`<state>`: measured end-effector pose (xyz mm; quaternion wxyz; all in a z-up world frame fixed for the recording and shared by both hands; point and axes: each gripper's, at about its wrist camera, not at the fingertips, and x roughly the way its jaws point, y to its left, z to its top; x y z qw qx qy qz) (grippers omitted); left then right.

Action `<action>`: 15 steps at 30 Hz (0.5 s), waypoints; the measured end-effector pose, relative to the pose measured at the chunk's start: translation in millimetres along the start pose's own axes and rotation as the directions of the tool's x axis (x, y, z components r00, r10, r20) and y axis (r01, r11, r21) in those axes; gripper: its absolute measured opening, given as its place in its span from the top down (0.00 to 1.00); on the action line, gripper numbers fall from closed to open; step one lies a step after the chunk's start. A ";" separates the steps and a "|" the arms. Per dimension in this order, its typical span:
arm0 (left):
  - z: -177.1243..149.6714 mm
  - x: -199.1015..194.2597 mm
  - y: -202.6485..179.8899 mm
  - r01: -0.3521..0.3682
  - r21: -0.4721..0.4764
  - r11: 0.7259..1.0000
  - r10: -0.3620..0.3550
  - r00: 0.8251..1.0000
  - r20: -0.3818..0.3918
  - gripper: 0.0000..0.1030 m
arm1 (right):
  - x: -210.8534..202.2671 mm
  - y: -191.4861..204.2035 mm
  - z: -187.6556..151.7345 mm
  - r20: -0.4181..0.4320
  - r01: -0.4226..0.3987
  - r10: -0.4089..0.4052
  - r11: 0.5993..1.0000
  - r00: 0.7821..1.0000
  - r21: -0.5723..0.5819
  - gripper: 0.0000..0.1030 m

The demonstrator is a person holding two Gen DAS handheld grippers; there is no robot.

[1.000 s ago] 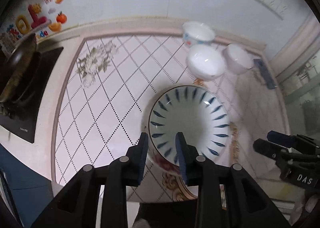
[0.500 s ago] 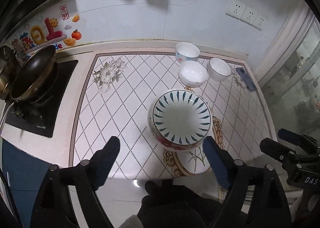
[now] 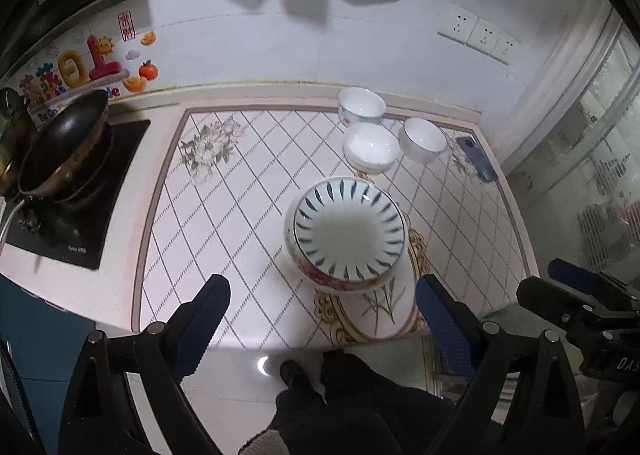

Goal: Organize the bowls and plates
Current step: 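Lower the plate stack onto the floral mat and open both grippers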

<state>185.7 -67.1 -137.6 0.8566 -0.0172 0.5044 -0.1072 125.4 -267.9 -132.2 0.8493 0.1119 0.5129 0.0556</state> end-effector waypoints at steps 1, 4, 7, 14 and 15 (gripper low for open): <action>4.2 2.8 -0.5 -0.012 -0.003 1.000 0.012 1.000 0.010 0.08 | 4.1 -4.2 3.6 -0.001 -0.012 0.012 1.000 1.000 0.006 0.09; 21.8 15.8 -0.1 -0.028 -0.022 0.999 0.028 0.999 0.034 0.08 | 20.5 -19.6 21.5 -0.003 -0.071 0.072 0.997 0.997 0.042 0.08; 46.5 38.9 -1.5 -0.071 -0.043 0.997 0.073 0.996 0.054 0.08 | 42.2 -38.8 47.3 -0.007 -0.097 0.098 0.994 0.995 0.058 0.08; 115.5 141.8 -12.6 -0.084 -0.078 0.993 0.078 0.994 -0.080 0.08 | 121.1 -99.4 125.1 -0.045 -0.128 0.135 0.984 0.990 0.127 0.09; 126.1 163.5 -15.1 -0.082 -0.084 0.993 0.072 0.991 -0.110 0.08 | 133.5 -106.8 134.2 -0.063 -0.138 0.148 0.981 0.987 0.136 0.09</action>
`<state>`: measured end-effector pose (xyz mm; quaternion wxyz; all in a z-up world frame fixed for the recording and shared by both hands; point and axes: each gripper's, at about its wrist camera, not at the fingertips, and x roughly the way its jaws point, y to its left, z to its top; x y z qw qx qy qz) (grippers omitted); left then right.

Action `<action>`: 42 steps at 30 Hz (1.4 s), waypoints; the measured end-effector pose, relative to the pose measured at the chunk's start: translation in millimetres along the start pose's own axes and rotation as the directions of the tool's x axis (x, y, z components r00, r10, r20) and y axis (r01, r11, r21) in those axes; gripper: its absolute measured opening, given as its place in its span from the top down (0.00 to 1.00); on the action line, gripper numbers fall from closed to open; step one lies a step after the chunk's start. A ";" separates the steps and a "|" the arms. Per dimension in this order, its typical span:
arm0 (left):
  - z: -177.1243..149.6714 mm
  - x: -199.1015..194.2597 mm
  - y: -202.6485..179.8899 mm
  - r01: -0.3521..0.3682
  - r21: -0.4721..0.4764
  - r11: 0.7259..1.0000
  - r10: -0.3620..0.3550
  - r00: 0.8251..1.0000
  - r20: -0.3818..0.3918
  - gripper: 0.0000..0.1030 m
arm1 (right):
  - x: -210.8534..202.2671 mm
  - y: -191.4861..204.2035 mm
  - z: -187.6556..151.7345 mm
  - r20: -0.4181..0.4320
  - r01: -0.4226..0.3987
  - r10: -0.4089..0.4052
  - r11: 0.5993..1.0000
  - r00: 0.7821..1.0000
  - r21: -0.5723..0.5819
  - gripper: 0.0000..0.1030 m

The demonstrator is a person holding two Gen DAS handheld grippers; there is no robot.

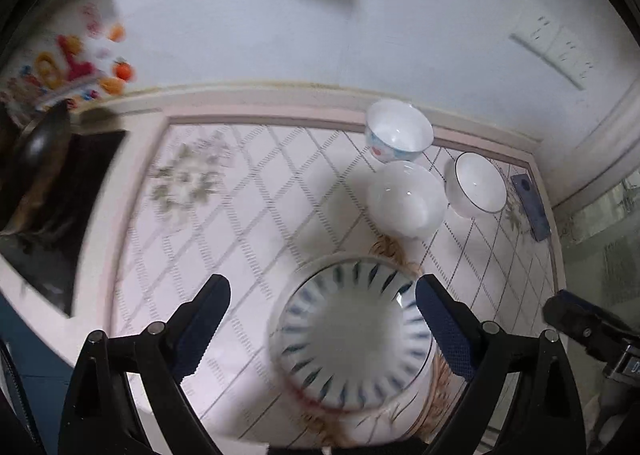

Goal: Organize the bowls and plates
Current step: 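Lower the plate stack onto the floral mat and open both grippers, then grip the blue-rim white bowl with left gripper while right gripper grips the red-flower bowl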

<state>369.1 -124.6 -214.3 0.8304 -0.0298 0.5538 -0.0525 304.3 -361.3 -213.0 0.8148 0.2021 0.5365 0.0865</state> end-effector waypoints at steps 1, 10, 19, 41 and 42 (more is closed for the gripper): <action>5.9 11.6 -4.2 0.003 -0.003 1.000 -0.003 1.000 -0.014 0.08 | 12.9 -8.3 11.3 -0.024 -0.013 0.014 1.000 1.000 0.014 0.09; 60.8 134.1 -35.9 0.072 -0.052 0.996 -0.081 0.978 -0.190 0.23 | 136.1 -82.8 89.4 -0.179 -0.066 0.086 0.991 0.980 0.117 0.24; 76.0 190.0 -55.7 0.069 0.027 0.997 -0.060 0.960 -0.272 0.81 | 208.2 -96.6 112.4 -0.235 -0.094 0.127 0.985 0.964 0.144 0.63; 12.8 108.7 -108.9 0.140 0.135 0.981 -0.113 0.975 -0.191 0.82 | 133.6 -100.6 70.7 -0.186 -0.078 0.088 0.995 0.979 0.063 0.81; 6.9 104.3 -114.1 0.150 0.145 0.978 -0.121 0.974 -0.190 0.82 | 125.7 -105.3 67.0 -0.182 -0.076 0.086 0.995 0.979 0.065 0.81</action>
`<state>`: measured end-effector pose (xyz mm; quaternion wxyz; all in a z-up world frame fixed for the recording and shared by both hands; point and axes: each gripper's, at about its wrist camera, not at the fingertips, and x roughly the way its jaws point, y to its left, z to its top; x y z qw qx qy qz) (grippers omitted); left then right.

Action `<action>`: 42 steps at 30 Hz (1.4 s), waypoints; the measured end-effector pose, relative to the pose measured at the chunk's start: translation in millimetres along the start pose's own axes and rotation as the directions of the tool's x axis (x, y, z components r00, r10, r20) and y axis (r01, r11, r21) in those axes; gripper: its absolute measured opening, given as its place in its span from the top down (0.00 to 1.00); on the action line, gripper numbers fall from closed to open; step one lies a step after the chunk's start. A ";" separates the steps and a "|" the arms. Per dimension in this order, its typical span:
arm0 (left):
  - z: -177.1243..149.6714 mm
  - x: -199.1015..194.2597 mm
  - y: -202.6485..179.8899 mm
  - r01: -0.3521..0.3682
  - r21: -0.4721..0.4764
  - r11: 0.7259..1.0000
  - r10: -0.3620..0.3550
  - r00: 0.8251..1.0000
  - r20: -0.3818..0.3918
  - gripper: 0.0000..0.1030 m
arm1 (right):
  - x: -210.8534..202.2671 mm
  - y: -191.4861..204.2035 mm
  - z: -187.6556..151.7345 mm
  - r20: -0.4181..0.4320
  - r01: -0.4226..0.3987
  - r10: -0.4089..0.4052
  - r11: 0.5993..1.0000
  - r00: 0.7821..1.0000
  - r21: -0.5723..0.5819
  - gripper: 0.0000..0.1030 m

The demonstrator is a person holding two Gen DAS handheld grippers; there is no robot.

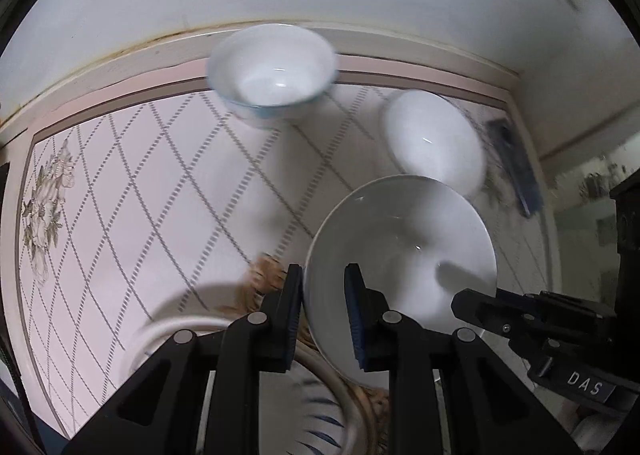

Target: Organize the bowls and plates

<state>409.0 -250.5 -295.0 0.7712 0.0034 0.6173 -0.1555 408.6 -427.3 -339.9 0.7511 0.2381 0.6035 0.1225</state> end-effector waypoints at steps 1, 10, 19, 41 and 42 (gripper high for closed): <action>-3.4 -2.6 -5.2 0.002 0.013 1.000 -0.002 1.000 0.002 0.82 | -7.0 -3.6 -6.1 0.007 0.004 -0.004 1.000 1.000 0.006 0.81; -31.6 0.6 -50.5 0.024 0.085 0.996 -0.022 0.999 -0.026 0.82 | -50.5 -44.9 -60.2 0.029 0.015 -0.017 0.998 0.999 0.065 0.81; -58.5 37.5 -72.6 0.019 0.124 0.992 -0.007 0.995 -0.096 0.82 | -44.6 -84.4 -93.5 0.005 0.030 -0.031 0.990 1.000 0.138 0.81; -57.5 47.7 -85.6 -0.021 0.163 0.986 0.043 0.990 -0.131 0.82 | -36.2 -110.5 -103.1 -0.061 0.010 0.001 0.986 0.998 0.169 0.78; -53.1 38.6 -83.8 -0.017 0.155 0.988 0.036 0.993 -0.117 0.81 | -40.6 -112.6 -100.7 -0.063 0.005 0.007 0.984 0.998 0.176 0.78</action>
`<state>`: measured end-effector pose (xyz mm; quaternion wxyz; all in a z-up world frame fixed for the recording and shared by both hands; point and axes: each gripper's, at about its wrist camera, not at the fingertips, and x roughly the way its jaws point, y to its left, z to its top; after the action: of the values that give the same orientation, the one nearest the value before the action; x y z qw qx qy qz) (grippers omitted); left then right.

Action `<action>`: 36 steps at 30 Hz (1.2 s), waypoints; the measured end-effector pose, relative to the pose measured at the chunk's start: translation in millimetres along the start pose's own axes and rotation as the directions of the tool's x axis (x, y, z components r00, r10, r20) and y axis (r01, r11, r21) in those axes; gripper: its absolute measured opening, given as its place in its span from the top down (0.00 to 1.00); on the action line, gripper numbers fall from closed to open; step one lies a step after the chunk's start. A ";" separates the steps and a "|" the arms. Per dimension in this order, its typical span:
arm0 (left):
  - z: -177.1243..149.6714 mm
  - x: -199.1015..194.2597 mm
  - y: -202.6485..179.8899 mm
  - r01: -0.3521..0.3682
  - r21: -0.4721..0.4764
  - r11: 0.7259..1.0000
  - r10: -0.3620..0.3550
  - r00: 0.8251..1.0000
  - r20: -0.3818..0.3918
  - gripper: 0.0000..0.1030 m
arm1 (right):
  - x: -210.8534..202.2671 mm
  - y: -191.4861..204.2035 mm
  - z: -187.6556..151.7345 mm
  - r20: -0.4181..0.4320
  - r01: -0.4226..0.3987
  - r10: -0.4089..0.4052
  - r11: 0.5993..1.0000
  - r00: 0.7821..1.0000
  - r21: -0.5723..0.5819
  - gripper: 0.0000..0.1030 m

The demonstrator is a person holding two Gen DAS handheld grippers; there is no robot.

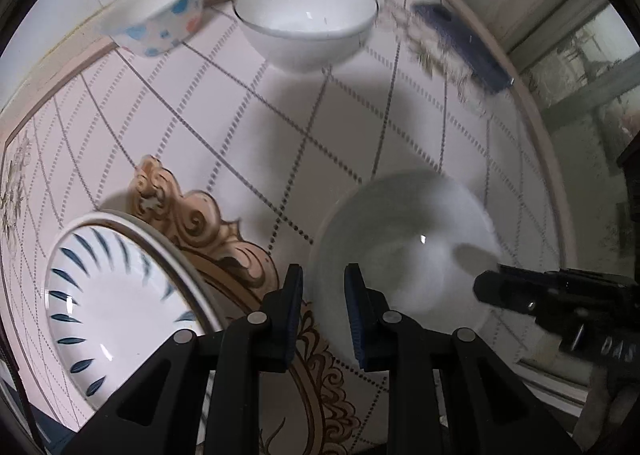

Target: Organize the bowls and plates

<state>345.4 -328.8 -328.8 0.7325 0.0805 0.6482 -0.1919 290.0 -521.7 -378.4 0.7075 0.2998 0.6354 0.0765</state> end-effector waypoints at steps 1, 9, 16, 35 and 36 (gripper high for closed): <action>3.3 -7.8 2.6 0.003 -0.006 1.000 -0.003 1.000 0.012 0.81 | -6.7 -0.9 2.5 0.006 -0.010 0.010 1.000 1.000 0.003 0.78; 77.1 -32.0 44.4 0.081 -0.157 0.984 -0.072 0.995 0.066 0.72 | -60.2 7.8 68.0 0.146 -0.122 0.120 0.993 0.982 0.000 0.46; 139.9 0.5 72.2 0.079 -0.242 0.967 -0.071 0.997 0.044 0.72 | -30.2 19.3 153.3 0.153 -0.153 0.148 0.988 0.977 0.026 0.46; 168.1 34.8 69.1 0.032 -0.177 0.984 -0.021 0.998 0.062 0.85 | 42.6 28.9 201.4 0.101 -0.058 0.057 0.998 0.993 0.003 0.80; 165.9 32.5 69.1 0.032 -0.174 0.984 -0.021 0.998 0.067 0.85 | 42.2 29.8 199.6 0.102 -0.054 0.054 0.999 0.993 -0.001 0.80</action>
<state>527.2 -332.3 -345.3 0.7546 0.0010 0.6395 -0.1467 494.4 -542.2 -396.3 0.7364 0.3212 0.5901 0.0797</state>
